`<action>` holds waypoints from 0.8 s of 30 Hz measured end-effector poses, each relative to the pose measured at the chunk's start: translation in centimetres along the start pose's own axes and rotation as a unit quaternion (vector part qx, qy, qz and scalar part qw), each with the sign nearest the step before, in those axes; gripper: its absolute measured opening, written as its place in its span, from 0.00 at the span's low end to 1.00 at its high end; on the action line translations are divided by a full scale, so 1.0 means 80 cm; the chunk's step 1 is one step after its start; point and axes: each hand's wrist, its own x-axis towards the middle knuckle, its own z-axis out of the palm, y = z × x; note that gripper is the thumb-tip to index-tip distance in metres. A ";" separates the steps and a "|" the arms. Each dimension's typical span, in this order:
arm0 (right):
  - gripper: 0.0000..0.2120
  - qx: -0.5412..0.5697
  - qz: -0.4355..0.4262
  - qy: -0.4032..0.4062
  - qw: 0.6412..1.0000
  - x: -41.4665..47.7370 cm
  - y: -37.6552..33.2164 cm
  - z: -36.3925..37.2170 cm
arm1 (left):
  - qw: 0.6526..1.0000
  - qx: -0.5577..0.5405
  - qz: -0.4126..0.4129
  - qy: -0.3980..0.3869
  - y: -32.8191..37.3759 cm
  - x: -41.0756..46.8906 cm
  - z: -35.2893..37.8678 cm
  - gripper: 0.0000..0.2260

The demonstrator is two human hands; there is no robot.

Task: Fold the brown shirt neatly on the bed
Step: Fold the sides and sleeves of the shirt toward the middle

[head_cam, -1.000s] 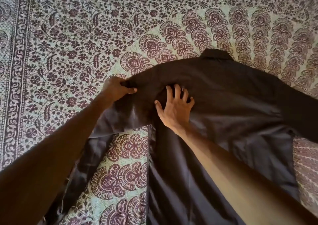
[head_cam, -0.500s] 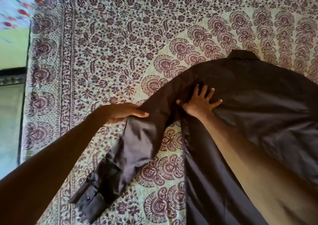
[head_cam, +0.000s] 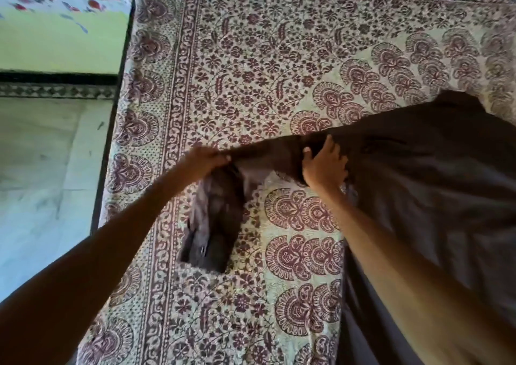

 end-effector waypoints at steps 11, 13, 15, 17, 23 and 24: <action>0.41 0.004 0.023 -0.013 1.000 -0.016 -0.021 0.021 | 0.949 0.232 -0.180 0.116 -0.074 -0.050 0.009 0.38; 0.42 0.003 0.036 -0.024 0.999 -0.026 -0.026 0.032 | 0.944 0.255 -0.158 0.134 -0.076 -0.067 0.029 0.27; 0.42 0.018 0.042 -0.039 0.998 -0.033 -0.028 0.043 | 0.956 0.204 -0.135 0.163 -0.076 -0.073 0.024 0.18; 0.42 0.028 0.039 -0.038 0.998 -0.037 -0.026 0.053 | 0.974 0.108 -0.118 0.159 -0.076 -0.069 -0.010 0.14; 0.41 0.024 0.046 -0.042 0.998 -0.037 -0.026 0.061 | 0.919 0.381 -0.089 0.052 -0.092 -0.033 -0.160 0.19; 0.41 0.022 0.047 -0.040 0.998 -0.038 -0.026 0.062 | 0.911 0.399 -0.102 0.024 -0.097 -0.023 -0.174 0.20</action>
